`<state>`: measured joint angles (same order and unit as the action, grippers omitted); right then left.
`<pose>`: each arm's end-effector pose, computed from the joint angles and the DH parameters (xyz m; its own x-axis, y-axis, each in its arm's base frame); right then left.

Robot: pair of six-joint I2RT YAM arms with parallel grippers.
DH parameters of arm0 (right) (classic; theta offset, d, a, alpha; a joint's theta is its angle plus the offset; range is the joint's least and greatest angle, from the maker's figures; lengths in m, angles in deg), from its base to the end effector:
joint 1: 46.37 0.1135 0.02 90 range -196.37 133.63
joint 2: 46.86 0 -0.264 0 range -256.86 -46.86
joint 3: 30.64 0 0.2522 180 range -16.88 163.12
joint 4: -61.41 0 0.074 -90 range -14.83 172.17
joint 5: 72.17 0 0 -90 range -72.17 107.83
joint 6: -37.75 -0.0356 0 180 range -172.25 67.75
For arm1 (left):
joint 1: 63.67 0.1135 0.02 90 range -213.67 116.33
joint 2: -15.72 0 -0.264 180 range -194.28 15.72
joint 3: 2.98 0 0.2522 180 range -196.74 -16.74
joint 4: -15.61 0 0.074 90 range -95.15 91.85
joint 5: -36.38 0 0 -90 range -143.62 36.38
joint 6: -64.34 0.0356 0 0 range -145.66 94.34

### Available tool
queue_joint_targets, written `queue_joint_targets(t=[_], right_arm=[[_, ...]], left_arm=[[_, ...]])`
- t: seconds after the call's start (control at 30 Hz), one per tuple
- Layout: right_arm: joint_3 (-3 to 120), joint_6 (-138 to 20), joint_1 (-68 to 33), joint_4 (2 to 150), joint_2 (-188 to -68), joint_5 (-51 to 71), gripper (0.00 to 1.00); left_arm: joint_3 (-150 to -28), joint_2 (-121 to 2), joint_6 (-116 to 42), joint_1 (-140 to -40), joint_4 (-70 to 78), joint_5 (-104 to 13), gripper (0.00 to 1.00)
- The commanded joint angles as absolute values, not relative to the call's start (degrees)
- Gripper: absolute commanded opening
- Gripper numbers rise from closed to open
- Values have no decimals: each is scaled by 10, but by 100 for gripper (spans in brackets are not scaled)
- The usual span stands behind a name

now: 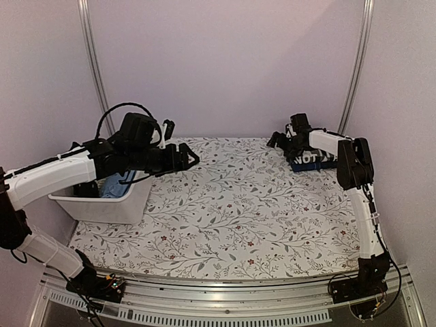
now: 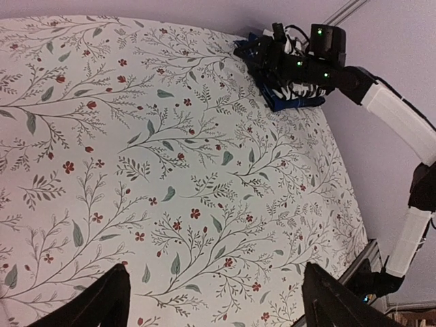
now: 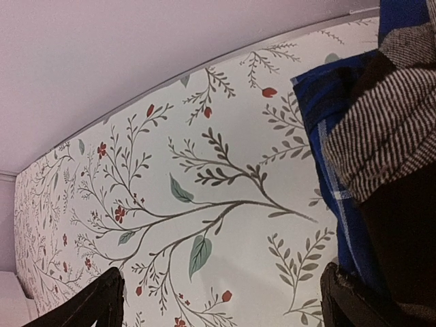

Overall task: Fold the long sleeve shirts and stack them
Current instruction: Move the square-folded shirt to the corner of the board, then reset both arms

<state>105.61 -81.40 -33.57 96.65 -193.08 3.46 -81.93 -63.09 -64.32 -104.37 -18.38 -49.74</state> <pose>0.5483 0.1336 0.1396 -0.7920 0.3039 -0.5295 0.0008 0.8678 0.4970 0.2349 -0.2052 0.3121 -0.7628 -0.1660 -0.6250 0.2775 0.7889 -0.5482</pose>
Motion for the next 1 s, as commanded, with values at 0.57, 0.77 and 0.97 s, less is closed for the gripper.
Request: queue_joint_targets(t=[0.57,0.77,0.97], right_arm=[[1007,-784,-300,914,-1797,-29,99],[824,-779,-257,862,-1642,-1,99],[642,-790,-198,806,-1481,54,99]], left_arm=[[-820,-631,-605,-1038,-143,-501,93],[-828,-631,-585,-1037,-126,-496,95],[-822,-620,-568,-1037,-109,-484,99]])
